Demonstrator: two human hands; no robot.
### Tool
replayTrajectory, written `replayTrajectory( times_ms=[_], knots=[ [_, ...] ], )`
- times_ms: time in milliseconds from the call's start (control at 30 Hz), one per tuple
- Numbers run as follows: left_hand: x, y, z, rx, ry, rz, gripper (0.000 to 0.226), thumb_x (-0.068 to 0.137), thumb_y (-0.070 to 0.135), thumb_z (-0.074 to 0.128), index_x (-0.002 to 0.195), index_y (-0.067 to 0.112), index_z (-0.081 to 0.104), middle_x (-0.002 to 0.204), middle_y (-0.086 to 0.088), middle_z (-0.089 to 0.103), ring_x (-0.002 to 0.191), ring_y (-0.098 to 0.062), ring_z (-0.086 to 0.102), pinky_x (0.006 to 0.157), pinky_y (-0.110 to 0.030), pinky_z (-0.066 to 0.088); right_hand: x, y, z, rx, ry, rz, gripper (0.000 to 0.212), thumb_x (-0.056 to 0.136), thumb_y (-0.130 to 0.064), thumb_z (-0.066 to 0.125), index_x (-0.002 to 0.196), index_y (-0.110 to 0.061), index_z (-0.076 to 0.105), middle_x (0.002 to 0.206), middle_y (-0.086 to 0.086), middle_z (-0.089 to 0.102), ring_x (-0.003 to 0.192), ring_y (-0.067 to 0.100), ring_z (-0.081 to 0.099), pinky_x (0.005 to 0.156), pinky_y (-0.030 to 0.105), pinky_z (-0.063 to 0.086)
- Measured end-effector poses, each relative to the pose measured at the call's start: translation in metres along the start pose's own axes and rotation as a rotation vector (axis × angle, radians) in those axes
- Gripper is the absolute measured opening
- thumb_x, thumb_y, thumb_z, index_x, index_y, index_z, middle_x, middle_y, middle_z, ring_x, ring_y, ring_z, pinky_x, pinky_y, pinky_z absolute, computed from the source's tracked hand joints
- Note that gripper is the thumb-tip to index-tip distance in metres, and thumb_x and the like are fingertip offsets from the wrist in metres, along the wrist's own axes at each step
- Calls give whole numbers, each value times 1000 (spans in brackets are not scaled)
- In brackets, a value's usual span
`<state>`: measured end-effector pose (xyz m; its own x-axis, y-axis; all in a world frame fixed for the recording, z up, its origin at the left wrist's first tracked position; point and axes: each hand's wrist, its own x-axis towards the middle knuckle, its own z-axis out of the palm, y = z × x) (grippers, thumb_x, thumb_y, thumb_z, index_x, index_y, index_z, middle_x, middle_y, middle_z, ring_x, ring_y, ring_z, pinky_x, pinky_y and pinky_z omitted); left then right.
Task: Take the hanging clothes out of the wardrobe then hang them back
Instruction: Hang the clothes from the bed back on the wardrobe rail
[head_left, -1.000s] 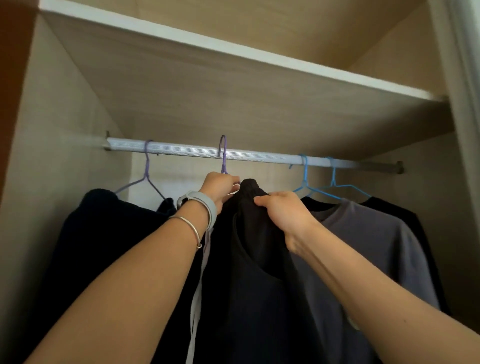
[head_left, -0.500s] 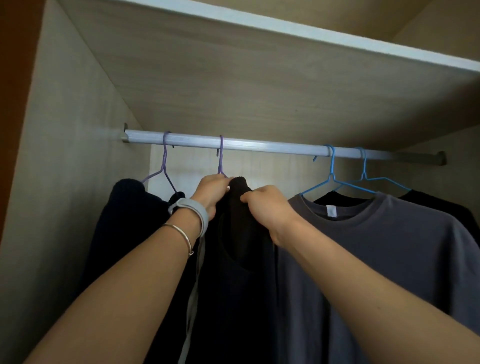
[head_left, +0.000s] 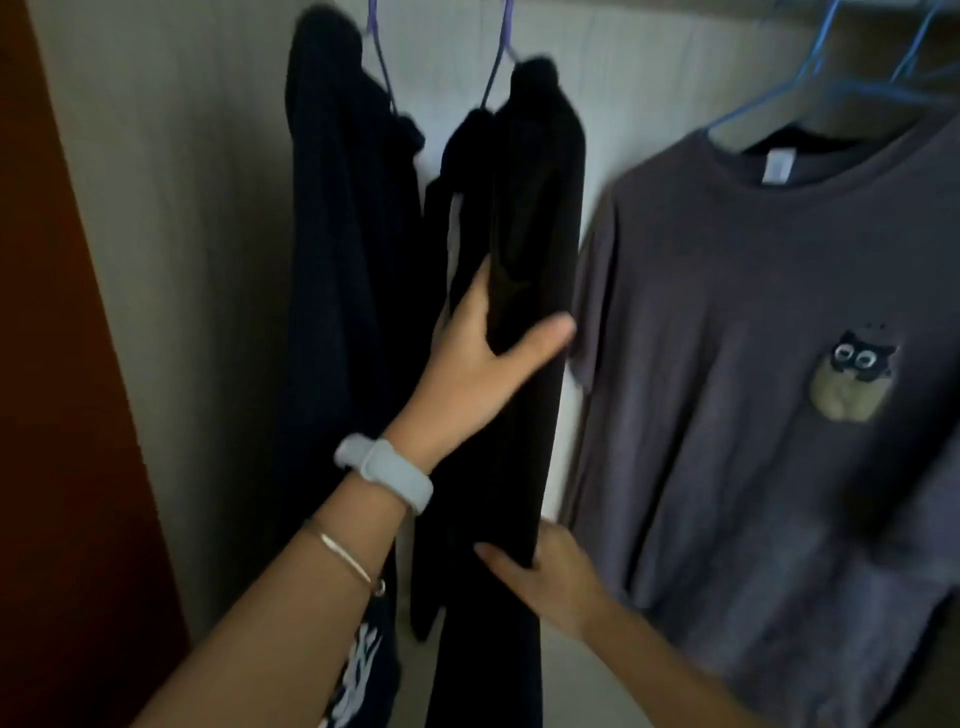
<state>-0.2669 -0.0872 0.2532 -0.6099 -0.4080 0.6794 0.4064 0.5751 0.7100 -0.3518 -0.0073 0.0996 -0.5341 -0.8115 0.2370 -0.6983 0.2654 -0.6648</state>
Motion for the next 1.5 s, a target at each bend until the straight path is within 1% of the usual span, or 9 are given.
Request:
replayTrajectory(
  times_ms=[133, 300, 400, 600, 867, 1200, 1333, 1400, 1500],
  knots=[
    [-52, -54, 13, 313, -103, -205, 95, 75, 32, 72, 146, 29, 10, 149, 5, 34, 134, -9, 38, 112, -28, 34, -10, 39, 61, -152, -291, 325, 48, 82, -57, 53, 110, -20, 64, 107, 7, 69, 99, 24, 66, 84, 30, 51],
    [-59, -82, 5, 568, 29, -256, 29, 92, 24, 49, 115, 8, 57, 105, -15, 68, 95, -28, 66, 85, -33, 54, 35, 45, 64, 284, -10, 441, 17, 91, -13, 50, 95, -5, 64, 80, 13, 64, 49, 12, 58, 59, 27, 58],
    [-52, -74, -1, 517, 80, -175, 28, 93, 19, 50, 117, 7, 59, 106, -12, 69, 97, -22, 65, 79, -15, 47, 59, 40, 53, 532, 102, 434, 30, 90, 5, 41, 115, 2, 58, 99, 16, 63, 61, 19, 60, 54, 21, 55],
    [-55, -81, 12, 431, 7, -202, 27, 88, 20, 57, 112, 7, 62, 103, -11, 70, 96, -22, 66, 84, -32, 55, 38, 57, 59, 378, 44, 406, 31, 84, -22, 64, 113, -10, 63, 108, 15, 69, 101, 31, 63, 91, 46, 51],
    [-86, -118, 31, 485, 52, -322, 31, 87, 24, 59, 113, 7, 62, 104, -10, 70, 97, -21, 66, 74, -17, 45, -7, 111, 50, 321, -133, 503, 27, 81, -22, 69, 105, -10, 67, 90, 3, 65, 93, 19, 63, 79, 22, 43],
    [-179, -174, 90, 602, 124, -873, 51, 91, 36, 50, 129, 3, 46, 125, -19, 58, 116, -33, 56, 95, -36, 45, -56, 199, -13, 463, -203, 451, 25, 84, 3, 59, 71, -18, 62, 69, 1, 61, 63, 13, 59, 70, 24, 50],
    [-207, -166, 140, 596, -208, -1343, 37, 92, 36, 49, 111, 7, 61, 123, -19, 60, 117, -31, 54, 89, -29, 40, -70, 231, -86, 381, -141, 357, 29, 85, 10, 54, 71, -13, 64, 57, -7, 60, 50, 1, 56, 63, 20, 49],
    [-192, -148, 167, 500, -181, -1243, 27, 91, 27, 53, 68, 15, 61, 87, -12, 66, 97, -27, 61, 74, -28, 38, -68, 224, -127, 293, -110, 260, 28, 87, 4, 52, 76, -16, 68, 64, -7, 61, 62, 10, 58, 74, 30, 50],
    [-126, -103, 201, 355, -11, -895, 25, 89, 21, 57, 65, 22, 62, 74, 5, 64, 76, -10, 59, 69, -22, 43, -60, 183, -189, 179, -54, 32, 20, 89, -3, 53, 97, -5, 71, 82, -2, 68, 74, 4, 61, 75, 10, 46]
  ],
)
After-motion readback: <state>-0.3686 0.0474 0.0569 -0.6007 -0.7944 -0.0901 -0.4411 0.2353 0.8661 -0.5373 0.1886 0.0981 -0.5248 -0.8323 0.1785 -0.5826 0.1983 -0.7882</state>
